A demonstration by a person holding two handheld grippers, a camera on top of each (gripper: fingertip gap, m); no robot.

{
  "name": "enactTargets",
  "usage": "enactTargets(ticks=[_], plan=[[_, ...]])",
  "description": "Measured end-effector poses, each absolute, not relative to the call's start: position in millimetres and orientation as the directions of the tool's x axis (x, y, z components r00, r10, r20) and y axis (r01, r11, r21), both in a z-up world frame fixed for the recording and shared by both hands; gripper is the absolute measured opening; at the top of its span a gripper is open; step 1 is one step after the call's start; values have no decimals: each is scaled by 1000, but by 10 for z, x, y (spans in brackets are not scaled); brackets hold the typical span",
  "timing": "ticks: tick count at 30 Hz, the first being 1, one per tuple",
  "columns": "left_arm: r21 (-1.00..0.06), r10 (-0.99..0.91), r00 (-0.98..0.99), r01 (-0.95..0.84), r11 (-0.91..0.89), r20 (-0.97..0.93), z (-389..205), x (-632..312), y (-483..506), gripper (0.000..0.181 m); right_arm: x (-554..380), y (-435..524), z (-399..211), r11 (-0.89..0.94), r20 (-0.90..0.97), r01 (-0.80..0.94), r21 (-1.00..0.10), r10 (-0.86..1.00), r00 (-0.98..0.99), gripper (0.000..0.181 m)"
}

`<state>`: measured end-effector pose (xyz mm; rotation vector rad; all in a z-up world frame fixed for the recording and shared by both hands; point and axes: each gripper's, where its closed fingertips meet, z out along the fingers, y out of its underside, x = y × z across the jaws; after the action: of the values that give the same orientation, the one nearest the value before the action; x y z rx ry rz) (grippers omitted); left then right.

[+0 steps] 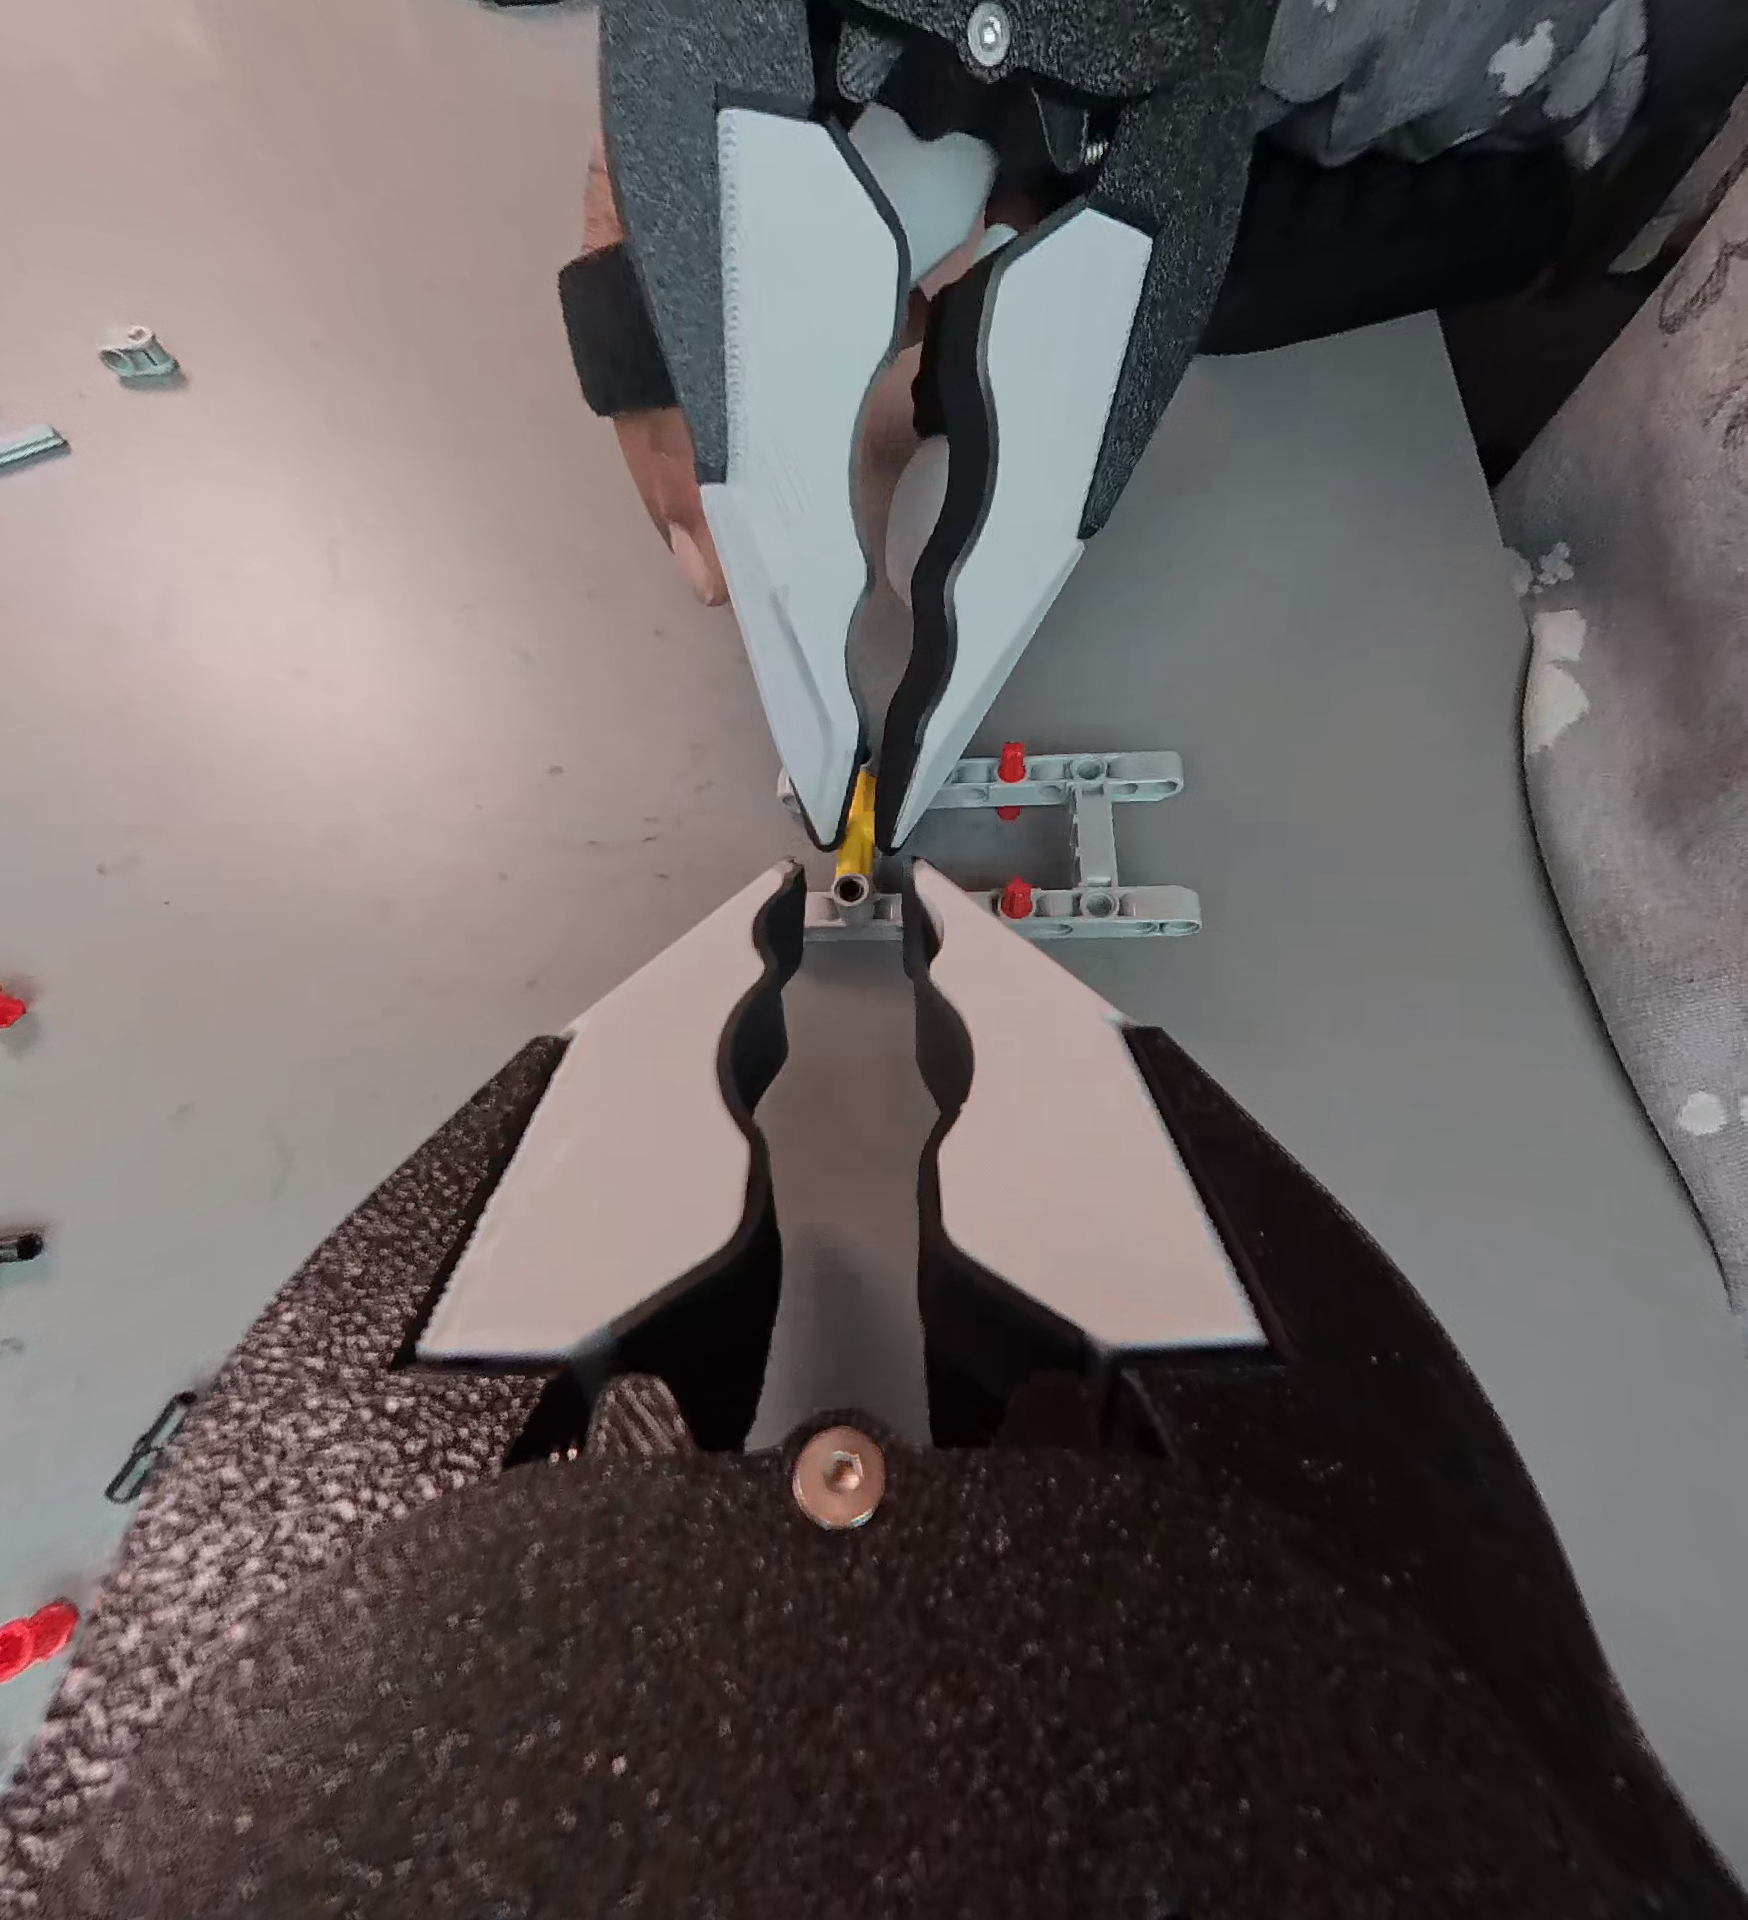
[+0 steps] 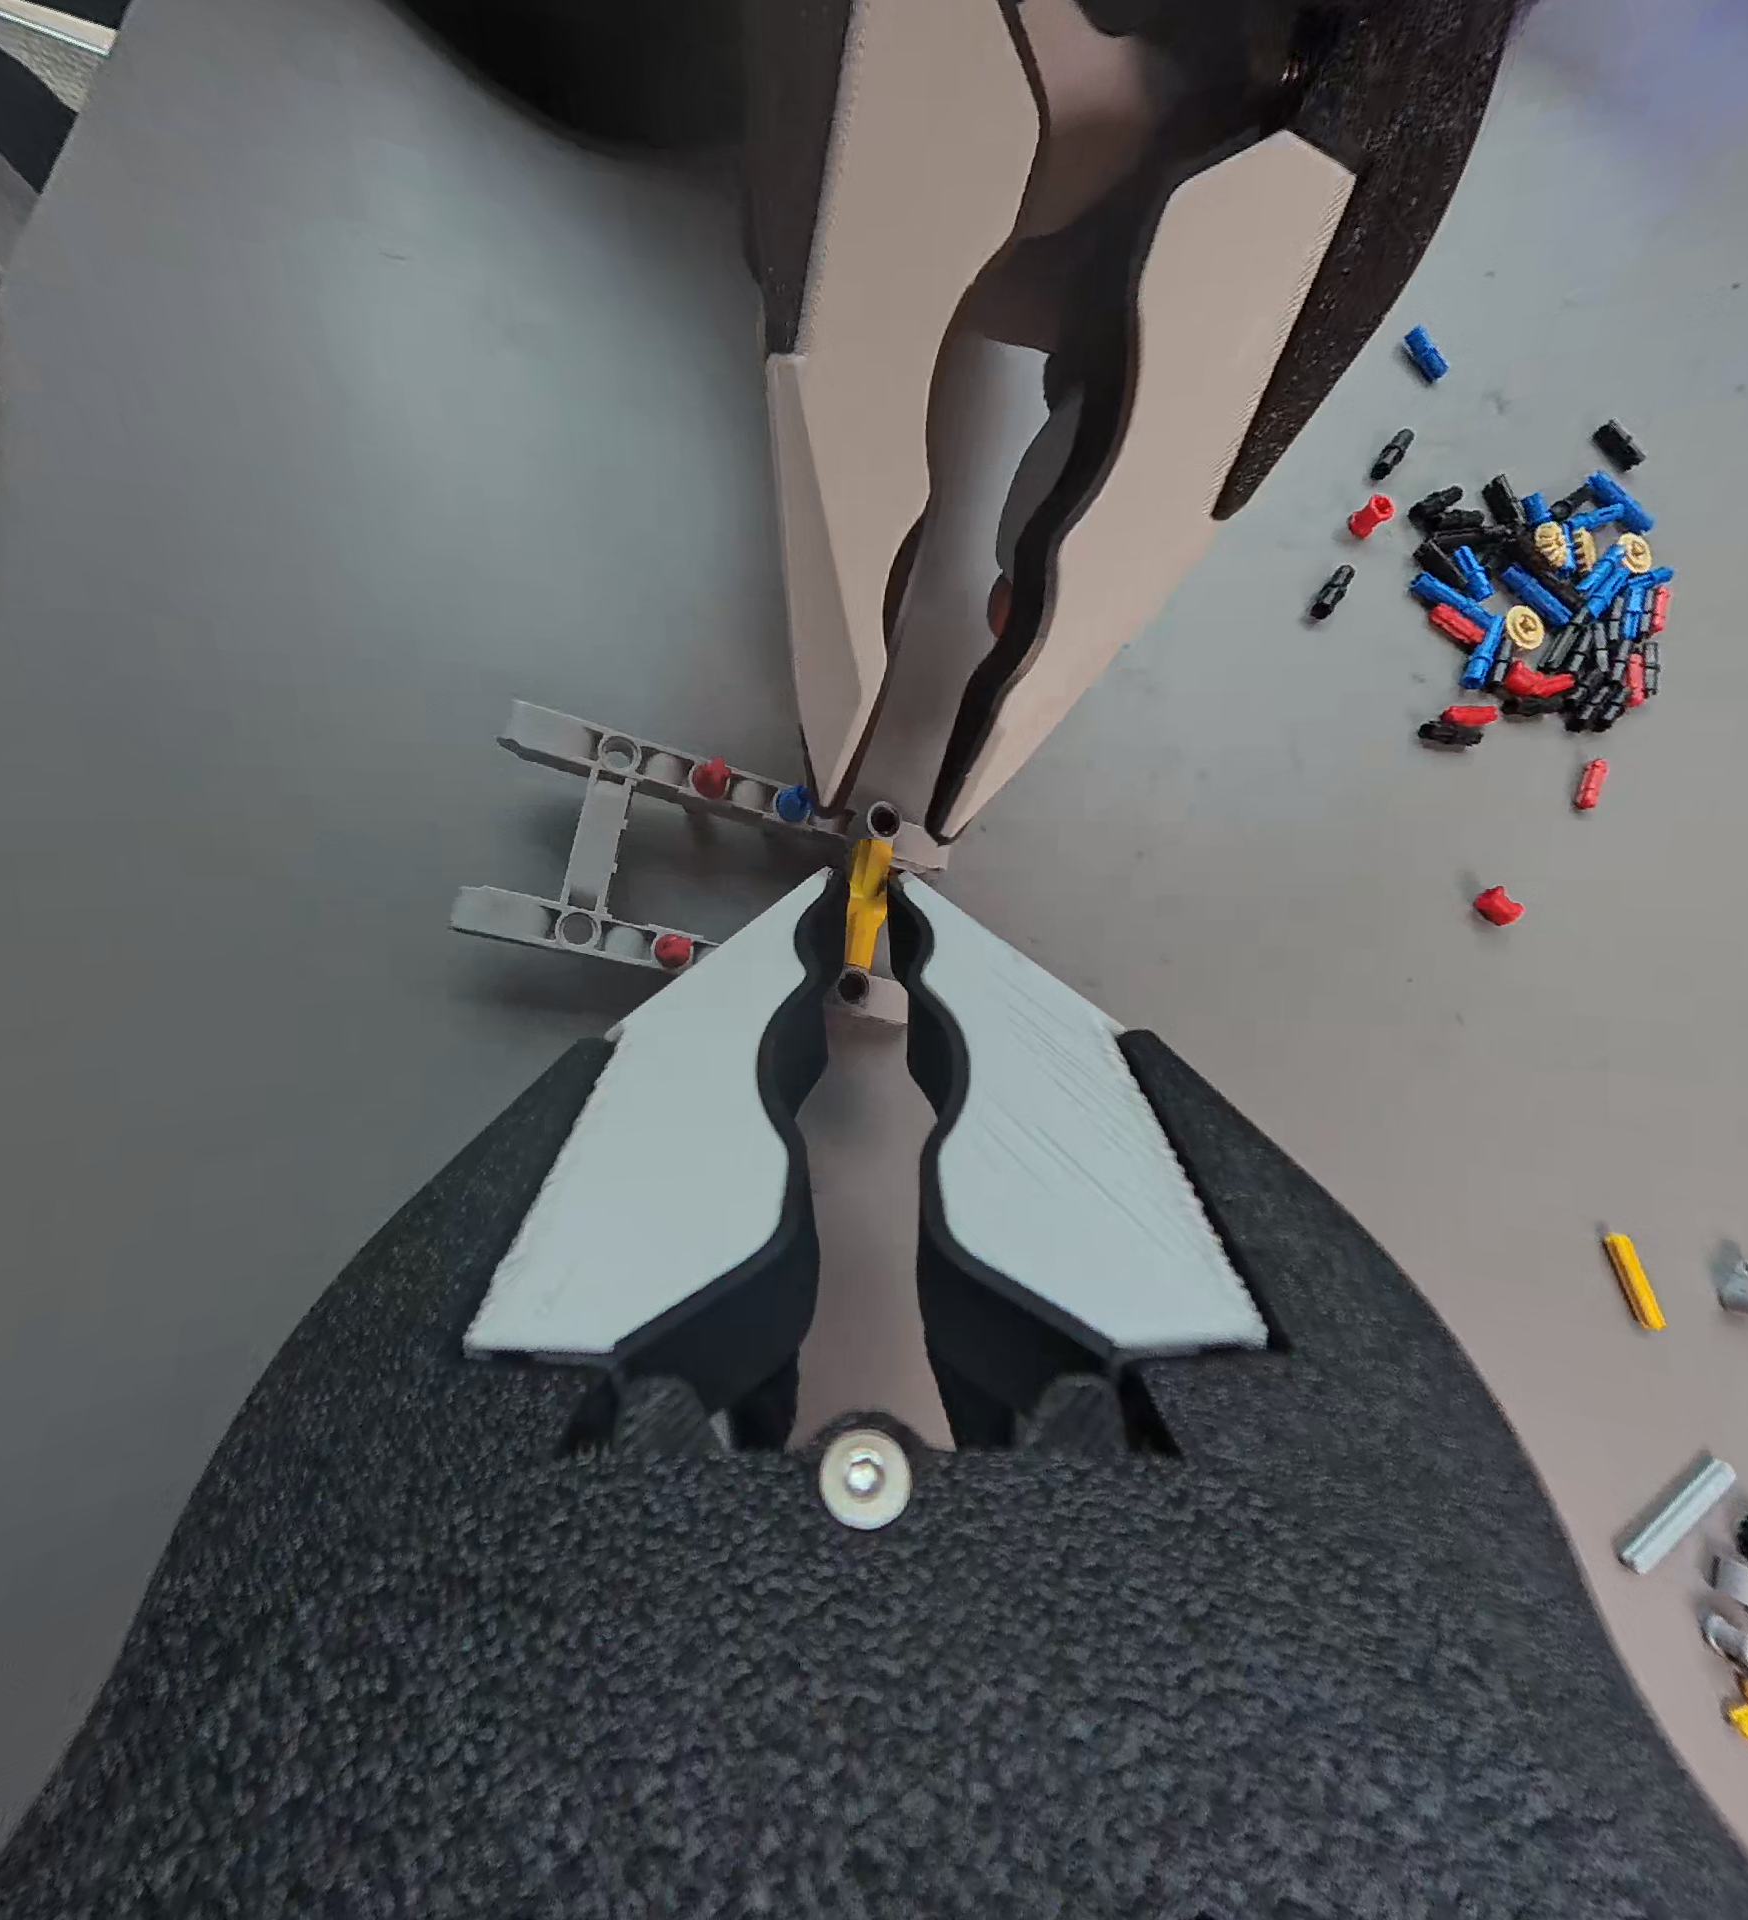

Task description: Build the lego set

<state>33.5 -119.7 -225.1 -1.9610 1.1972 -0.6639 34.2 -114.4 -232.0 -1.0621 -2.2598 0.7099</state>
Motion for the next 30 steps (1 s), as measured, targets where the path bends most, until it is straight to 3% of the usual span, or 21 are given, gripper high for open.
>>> enactTargets(ticks=[22, 24, 30], plan=[[-769, -892, 421, -511, -385, 167, -2289, 338, -1329, 12, 318, -1296, -2364, 441, 97, 515, -735, 820, -563, 9], [-768, -886, 433, -505, -393, 168, -2285, 313, -1314, 20, 302, -1291, -2342, 455, 126, 491, -743, 815, -566, 9], [-774, -893, 411, -501, -387, 181, -2250, 329, -1355, 13, 295, -1292, -2270, 527, 228, 415, -742, 780, -583, 8]])
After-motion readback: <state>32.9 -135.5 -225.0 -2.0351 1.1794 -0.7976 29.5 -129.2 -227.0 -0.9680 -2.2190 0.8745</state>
